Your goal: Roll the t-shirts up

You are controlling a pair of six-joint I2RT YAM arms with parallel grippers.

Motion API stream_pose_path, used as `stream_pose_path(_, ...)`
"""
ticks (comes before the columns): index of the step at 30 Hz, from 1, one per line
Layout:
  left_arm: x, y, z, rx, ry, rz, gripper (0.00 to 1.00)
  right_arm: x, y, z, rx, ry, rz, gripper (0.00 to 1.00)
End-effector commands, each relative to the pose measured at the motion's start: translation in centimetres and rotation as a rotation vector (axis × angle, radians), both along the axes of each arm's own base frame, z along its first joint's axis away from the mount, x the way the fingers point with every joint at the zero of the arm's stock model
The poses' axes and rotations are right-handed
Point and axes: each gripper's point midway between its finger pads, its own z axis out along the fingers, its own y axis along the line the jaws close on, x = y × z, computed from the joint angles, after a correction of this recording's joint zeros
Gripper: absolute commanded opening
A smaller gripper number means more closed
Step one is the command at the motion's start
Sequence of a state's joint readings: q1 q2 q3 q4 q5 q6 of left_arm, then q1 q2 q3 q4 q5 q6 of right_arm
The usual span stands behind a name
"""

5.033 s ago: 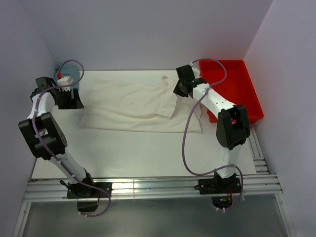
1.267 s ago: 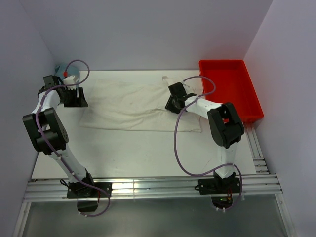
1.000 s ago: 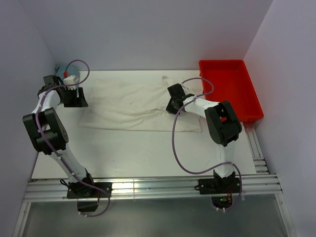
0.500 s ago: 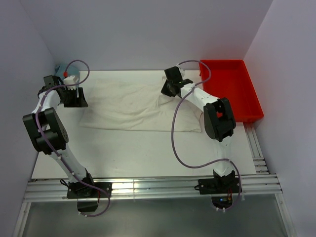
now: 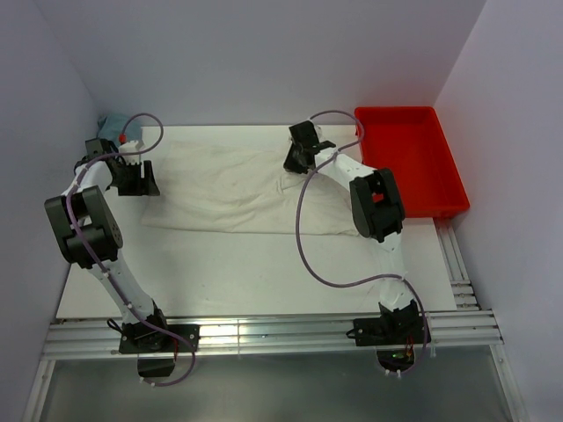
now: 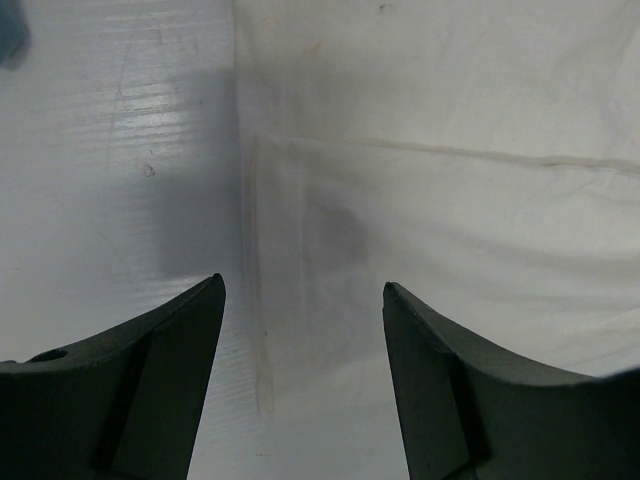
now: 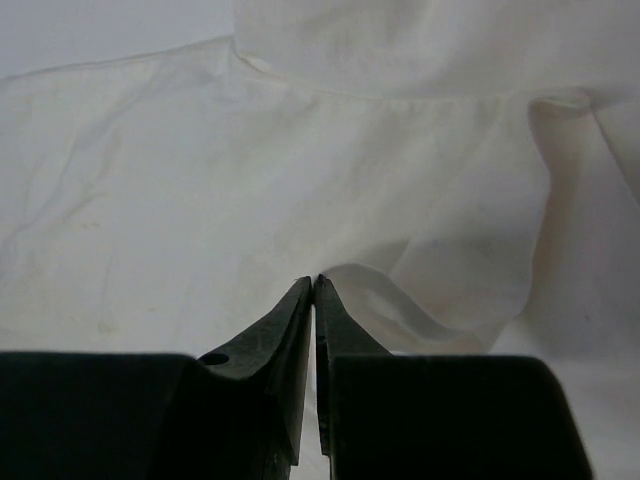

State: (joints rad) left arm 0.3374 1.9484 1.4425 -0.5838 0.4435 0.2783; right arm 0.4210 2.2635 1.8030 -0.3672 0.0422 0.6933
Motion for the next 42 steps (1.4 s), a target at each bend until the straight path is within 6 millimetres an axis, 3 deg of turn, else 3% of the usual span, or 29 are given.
stream_pose_path(1,1.7,0.4,1.5,0.025,-0.061,0.008,0.7,2.7,1.2,2.5,0.04,-0.105,0.037,0.11)
stream_pose_path(22,1.8,0.2,1.8,0.035,-0.061,0.003,0.69,3.3,4.3,1.6,0.045,-0.131,0.202,0.14)
stream_pose_path(30,1.6,0.2,2.0,0.042,-0.063,0.005,0.69,3.3,4.9,2.1,0.04,-0.154,0.251,0.25)
stream_pose_path(35,1.5,0.2,2.1,0.037,-0.065,0.006,0.69,3.3,3.7,3.5,0.002,-0.175,0.202,0.4)
stream_pose_path(39,1.5,0.0,2.3,0.031,-0.067,0.004,0.69,2.9,1.5,4.5,-0.072,-0.172,0.117,0.4)
stream_pose_path(42,1.5,-0.1,2.2,0.029,-0.065,0.003,0.69,2.2,1.0,4.8,-0.118,-0.159,0.104,0.41)
